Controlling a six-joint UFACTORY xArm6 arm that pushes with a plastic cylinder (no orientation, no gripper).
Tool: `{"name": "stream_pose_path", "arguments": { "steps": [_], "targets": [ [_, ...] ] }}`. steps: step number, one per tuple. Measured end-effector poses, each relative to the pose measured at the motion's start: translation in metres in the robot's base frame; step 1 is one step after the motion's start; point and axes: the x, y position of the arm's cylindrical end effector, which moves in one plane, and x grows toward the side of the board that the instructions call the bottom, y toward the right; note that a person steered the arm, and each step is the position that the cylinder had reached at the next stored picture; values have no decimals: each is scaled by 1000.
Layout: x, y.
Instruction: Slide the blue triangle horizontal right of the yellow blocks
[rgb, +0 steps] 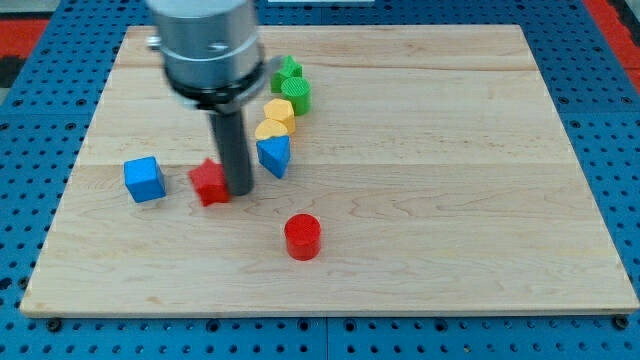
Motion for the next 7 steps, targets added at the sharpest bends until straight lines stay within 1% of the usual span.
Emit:
{"name": "stream_pose_path", "arguments": {
  "steps": [1, 2, 3, 4, 5, 6, 7],
  "targets": [
    [-12, 6],
    [-35, 2],
    [-47, 23],
    [-37, 85],
    [-17, 140],
    [-17, 149],
    [-40, 131]
  ]
}}
